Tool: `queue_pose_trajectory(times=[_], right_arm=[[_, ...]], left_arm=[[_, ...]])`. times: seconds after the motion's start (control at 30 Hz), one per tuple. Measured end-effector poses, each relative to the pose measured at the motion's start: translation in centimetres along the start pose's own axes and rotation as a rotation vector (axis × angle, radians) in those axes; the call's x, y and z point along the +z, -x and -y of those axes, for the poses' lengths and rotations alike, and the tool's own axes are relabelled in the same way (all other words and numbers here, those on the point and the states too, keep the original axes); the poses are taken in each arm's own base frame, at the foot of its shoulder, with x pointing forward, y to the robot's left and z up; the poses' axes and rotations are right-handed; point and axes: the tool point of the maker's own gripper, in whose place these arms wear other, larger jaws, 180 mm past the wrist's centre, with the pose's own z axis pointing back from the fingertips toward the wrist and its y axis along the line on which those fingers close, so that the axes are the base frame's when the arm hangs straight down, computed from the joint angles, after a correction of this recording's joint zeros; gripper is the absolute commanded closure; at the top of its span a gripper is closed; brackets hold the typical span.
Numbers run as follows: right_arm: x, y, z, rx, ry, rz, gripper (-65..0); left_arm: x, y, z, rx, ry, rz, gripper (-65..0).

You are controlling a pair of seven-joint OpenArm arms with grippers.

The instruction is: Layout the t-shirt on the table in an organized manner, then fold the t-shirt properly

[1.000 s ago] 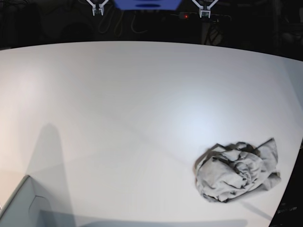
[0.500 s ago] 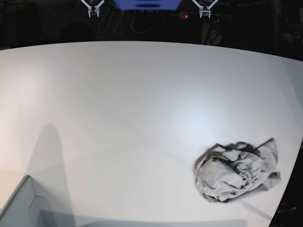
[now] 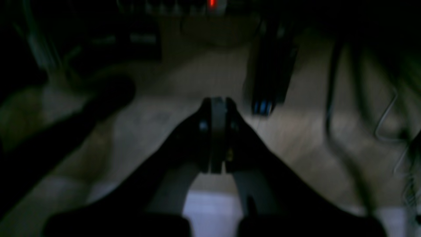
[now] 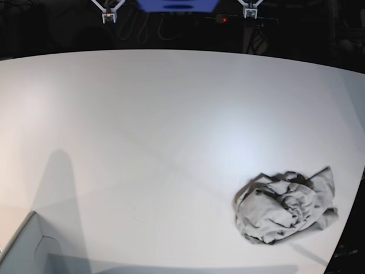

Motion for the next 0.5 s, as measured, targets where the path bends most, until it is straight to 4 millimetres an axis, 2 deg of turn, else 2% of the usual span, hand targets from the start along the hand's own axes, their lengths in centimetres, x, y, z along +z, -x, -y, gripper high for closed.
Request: queue_pose_trajectory(times=[0.07, 0.23, 0.37, 0.5], right_arm=[[0.1, 0.3, -0.7, 0.022, -0.015, -0.005, 0.0], [0.8, 2.3, -1.3, 0.041, -0.029, -0.035, 0.0], [3.8, 0.6, -0.7, 0.059, -0.029, 0.082, 0.0], [7.9, -2.8, 0.1, 0.076, -0.02, 0.222, 0.0]], left_arm=[[0.0, -0.3, 0.1, 0.001, 0.002, 0.006, -0.1], [1.0, 1.9, 0.0, 0.012, 0.002, -0.016, -0.1], [3.8, 0.1, -2.4, 0.09, -0.053, 0.11, -0.1], [8.0, -2.6, -3.8, 0.078, -0.075, 0.245, -0.1]])
